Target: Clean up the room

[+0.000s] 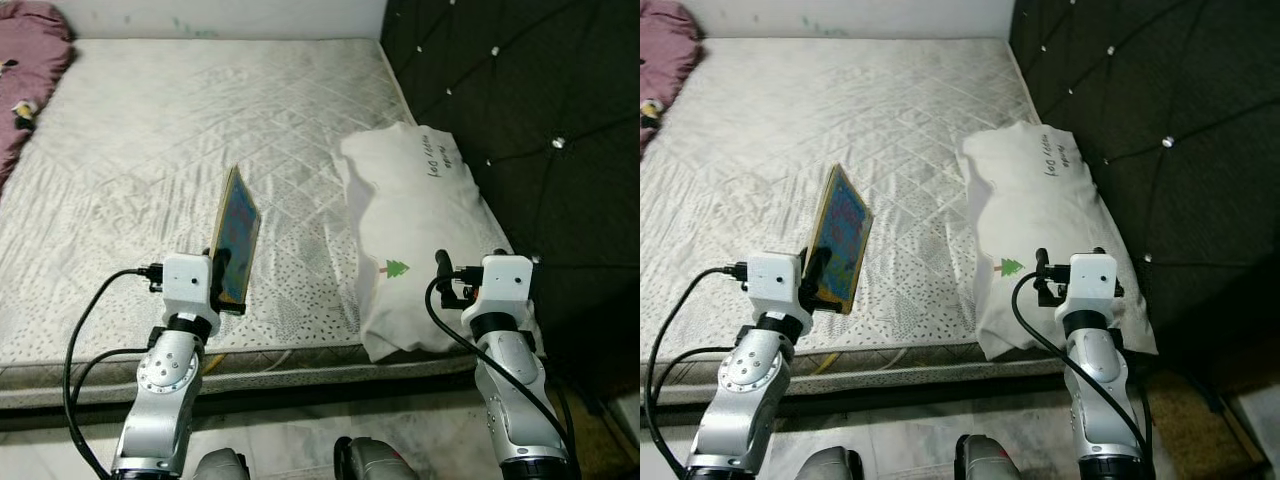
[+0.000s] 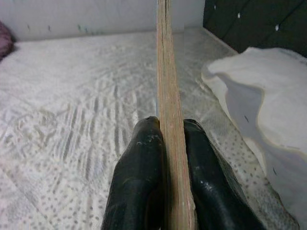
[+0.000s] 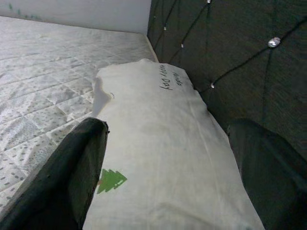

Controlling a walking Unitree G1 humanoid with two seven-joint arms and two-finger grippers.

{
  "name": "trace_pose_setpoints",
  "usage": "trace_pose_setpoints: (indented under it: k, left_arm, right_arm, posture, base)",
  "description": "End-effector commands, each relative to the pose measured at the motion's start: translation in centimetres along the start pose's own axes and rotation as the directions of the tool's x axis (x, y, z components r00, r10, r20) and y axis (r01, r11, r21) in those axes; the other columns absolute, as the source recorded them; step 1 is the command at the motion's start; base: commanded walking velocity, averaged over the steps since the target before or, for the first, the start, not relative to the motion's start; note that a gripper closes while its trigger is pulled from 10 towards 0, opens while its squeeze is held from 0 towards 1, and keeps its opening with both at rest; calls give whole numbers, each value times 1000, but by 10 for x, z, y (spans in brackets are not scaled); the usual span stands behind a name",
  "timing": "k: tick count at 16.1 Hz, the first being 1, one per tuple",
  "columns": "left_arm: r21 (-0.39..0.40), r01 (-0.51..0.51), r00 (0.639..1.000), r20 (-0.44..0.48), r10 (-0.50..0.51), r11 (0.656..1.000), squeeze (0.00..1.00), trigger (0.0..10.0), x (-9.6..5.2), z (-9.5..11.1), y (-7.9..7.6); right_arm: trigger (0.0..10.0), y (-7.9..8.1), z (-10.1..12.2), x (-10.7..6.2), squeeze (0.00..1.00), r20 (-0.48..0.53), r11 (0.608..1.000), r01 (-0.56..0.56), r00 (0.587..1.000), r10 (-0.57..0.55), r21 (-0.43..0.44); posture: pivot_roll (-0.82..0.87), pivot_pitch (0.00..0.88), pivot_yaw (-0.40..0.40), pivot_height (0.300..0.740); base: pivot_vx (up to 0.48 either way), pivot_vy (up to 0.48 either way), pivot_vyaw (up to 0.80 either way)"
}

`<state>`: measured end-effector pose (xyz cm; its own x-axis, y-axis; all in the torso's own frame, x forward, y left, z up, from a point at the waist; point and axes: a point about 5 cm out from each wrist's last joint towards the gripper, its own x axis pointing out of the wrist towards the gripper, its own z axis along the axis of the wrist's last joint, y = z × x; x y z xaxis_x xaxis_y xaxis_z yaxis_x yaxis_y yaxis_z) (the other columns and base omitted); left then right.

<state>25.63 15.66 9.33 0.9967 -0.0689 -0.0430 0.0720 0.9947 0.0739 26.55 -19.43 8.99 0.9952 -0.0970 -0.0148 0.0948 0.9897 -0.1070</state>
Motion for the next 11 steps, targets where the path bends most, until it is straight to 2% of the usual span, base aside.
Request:
trace_pose_setpoints:
  k: [1,6,11]
  left_arm:
    - [15,-21,1000,13,21,1000,0,10000,-1,3,3]
    - [8,13,999,50,-14,1000,0,10000,-2,8,0]
    - [28,1,999,36,-2,1000,0,10000,-3,5,0]
  right_arm:
    - [10000,-2,-1,0,0,-4,1000,6,1000,-6,3]
    - [10000,-3,-1,-1,0,-2,1000,4,1000,-4,-4]
    - [10000,-1,0,0,0,3,1000,-11,1000,11,-7]
  posture:
    - [-28,110,-22,724]
    - [-30,109,-26,724]
    - [-28,108,-28,724]
  base:
    - [0,0,0]
    - [0,0,0]
    - [0,0,0]
